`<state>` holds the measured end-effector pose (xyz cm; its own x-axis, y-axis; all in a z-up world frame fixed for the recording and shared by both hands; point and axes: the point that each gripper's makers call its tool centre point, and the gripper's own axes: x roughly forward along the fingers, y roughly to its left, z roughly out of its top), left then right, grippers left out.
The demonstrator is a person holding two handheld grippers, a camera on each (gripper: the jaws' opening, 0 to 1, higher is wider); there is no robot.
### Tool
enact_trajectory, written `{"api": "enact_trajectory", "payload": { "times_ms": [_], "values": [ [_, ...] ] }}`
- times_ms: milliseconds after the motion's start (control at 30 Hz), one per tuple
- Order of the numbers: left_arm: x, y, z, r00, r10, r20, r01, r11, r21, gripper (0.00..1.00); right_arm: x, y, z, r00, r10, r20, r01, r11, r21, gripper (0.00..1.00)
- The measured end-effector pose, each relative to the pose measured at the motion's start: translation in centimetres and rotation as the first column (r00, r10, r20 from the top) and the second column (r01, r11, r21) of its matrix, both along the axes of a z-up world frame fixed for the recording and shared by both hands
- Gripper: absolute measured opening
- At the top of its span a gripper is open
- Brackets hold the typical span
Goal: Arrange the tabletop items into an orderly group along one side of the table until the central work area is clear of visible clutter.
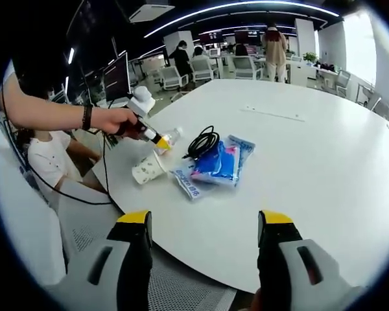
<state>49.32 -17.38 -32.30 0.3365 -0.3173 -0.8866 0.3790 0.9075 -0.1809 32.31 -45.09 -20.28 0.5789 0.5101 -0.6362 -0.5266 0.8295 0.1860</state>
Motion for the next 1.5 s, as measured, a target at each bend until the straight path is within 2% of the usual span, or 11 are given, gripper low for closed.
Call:
{"api": "enact_trajectory", "payload": {
  "times_ms": [167, 233, 267, 400, 533, 700, 1200, 1500],
  "values": [
    [-0.2, 0.0, 0.0, 1.0, 0.019, -0.002, -0.019, 1.0, -0.013, 0.41, 0.0, 0.2, 0.0, 1.0, 0.003, 0.0, -0.003, 1.0, 0.001, 0.66],
    [-0.3, -0.3, 0.1, 1.0, -0.026, 0.017, 0.026, 1.0, -0.018, 0.39, 0.0, 0.3, -0.1, 1.0, 0.007, -0.001, -0.007, 1.0, -0.002, 0.66],
    [-0.2, -0.2, 0.2, 0.999, -0.039, 0.037, 0.039, 0.999, 0.01, 0.39, 0.0, 0.3, 0.0, 1.0, 0.008, 0.001, -0.008, 1.0, 0.0, 0.66],
    [-0.4, -0.4, 0.3, 0.998, -0.051, 0.035, 0.05, 0.999, 0.02, 0.38, 0.1, 0.5, 0.1, 1.0, 0.011, 0.003, -0.011, 1.0, 0.002, 0.66],
    [-0.4, -0.2, 0.5, 0.999, -0.007, 0.032, 0.008, 1.0, -0.011, 0.37, 0.2, 0.6, 0.1, 1.0, 0.015, 0.006, -0.015, 1.0, 0.0, 0.66],
    [-0.5, 0.0, 0.9, 0.999, -0.003, 0.047, 0.004, 1.0, -0.01, 0.37, 0.2, 0.7, 0.1, 1.0, 0.016, 0.007, -0.016, 1.0, 0.004, 0.66],
    [-0.1, 1.3, 3.9, 0.991, 0.056, 0.126, -0.051, 0.998, -0.041, 0.36, 0.3, 1.6, 0.4, 0.999, 0.038, 0.02, -0.038, 0.999, 0.012, 0.66],
    [0.1, 2.3, 4.8, 0.982, 0.096, 0.162, -0.087, 0.994, -0.059, 0.36, 0.3, 2.0, 0.7, 0.998, 0.051, 0.028, -0.052, 0.999, 0.012, 0.66]
  ]
}}
